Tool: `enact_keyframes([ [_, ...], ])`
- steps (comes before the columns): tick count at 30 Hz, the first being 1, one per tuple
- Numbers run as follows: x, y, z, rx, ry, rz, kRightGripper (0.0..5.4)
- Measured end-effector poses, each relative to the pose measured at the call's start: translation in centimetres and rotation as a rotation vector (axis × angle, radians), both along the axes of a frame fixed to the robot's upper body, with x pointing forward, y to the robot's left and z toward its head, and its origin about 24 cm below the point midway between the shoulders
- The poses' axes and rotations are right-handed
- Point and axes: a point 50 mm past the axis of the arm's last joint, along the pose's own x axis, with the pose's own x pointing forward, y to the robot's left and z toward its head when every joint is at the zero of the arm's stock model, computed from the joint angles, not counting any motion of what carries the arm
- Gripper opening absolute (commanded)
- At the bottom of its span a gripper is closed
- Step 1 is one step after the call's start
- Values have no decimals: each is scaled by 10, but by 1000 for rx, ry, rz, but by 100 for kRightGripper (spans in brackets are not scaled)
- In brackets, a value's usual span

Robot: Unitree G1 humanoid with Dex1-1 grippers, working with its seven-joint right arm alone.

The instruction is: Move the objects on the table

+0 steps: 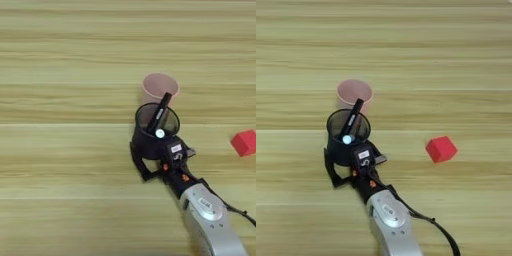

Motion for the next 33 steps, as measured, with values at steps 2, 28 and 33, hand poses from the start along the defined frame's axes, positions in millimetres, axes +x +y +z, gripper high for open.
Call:
enact_keyframes([
  [2,2,0,0,1,-1,-11,538],
  [28,-8,7,-1,10,9,21,473],
  [33,-15,15,-1,14,13,67,473],
])
